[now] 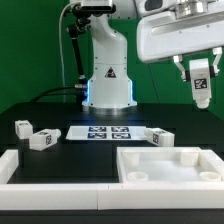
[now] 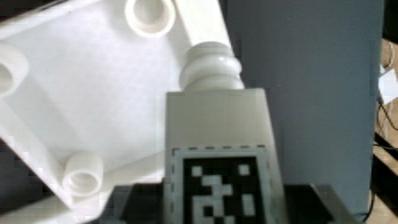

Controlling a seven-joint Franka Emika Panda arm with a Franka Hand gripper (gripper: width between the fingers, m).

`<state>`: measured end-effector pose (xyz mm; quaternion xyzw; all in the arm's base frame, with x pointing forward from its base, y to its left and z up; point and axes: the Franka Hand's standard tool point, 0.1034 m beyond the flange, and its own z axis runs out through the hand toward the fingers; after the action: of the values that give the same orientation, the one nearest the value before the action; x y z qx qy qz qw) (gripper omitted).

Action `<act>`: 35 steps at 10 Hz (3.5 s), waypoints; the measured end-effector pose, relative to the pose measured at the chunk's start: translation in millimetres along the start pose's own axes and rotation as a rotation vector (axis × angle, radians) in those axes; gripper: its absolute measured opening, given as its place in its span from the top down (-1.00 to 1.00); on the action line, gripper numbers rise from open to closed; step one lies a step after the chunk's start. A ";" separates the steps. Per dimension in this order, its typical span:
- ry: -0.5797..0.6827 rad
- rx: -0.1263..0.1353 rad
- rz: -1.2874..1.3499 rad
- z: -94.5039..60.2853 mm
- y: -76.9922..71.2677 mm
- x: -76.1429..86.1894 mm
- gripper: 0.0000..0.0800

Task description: Assemble square table

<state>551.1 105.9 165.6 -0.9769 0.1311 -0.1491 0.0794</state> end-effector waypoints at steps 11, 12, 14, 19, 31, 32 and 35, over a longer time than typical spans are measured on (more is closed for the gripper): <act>0.162 0.039 -0.210 42.7 -0.8 41.0 0.28; 0.161 0.039 -0.211 43.3 -0.8 40.4 0.28; 0.225 0.045 -0.254 46.7 -4.4 44.8 0.28; 0.304 0.051 -0.319 50.6 -13.4 46.7 0.28; 0.282 0.021 -0.401 99.6 -10.9 38.7 0.28; 0.285 0.022 -0.400 101.5 -11.7 41.1 0.28; 0.281 0.021 -0.398 110.0 -11.7 36.9 0.28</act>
Offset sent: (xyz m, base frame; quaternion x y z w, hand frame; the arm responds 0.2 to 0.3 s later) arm 0.0000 0.0000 0.0000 0.0000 0.0000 0.0000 1.0000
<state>622.2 119.5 74.2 -0.9522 -0.0556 -0.2977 0.0397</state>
